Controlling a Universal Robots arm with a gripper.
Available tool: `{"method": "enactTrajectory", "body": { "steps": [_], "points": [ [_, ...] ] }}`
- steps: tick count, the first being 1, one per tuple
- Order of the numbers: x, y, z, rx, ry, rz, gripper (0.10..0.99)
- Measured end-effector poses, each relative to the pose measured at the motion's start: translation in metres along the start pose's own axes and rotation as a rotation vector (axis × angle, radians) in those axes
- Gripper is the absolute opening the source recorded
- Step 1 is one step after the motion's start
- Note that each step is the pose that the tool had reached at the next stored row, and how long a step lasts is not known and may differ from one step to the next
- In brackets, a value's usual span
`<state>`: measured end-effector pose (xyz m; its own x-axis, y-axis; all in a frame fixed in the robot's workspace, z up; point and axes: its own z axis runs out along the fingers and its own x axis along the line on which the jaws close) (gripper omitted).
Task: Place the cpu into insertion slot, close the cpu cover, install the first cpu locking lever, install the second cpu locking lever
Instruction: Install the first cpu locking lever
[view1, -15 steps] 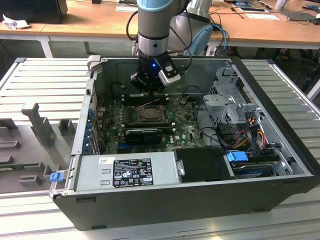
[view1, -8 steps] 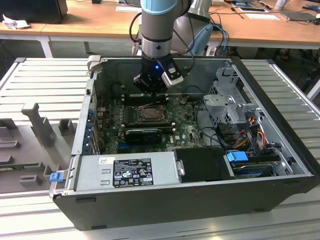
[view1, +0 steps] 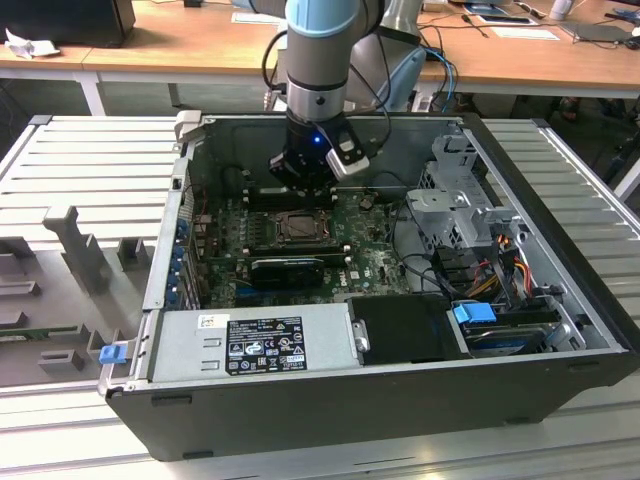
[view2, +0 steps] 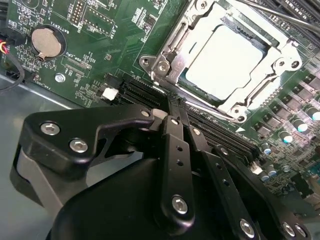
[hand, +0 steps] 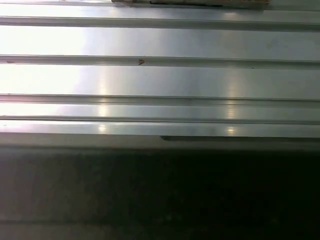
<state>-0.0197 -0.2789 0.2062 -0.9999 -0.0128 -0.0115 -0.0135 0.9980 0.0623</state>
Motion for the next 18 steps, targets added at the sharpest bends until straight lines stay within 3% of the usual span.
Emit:
{"method": "enactTrajectory", "body": {
  "steps": [18],
  "points": [
    [0.0000,-0.0037,0.0038,-0.002,-0.0002,0.000,0.106]
  ]
}}
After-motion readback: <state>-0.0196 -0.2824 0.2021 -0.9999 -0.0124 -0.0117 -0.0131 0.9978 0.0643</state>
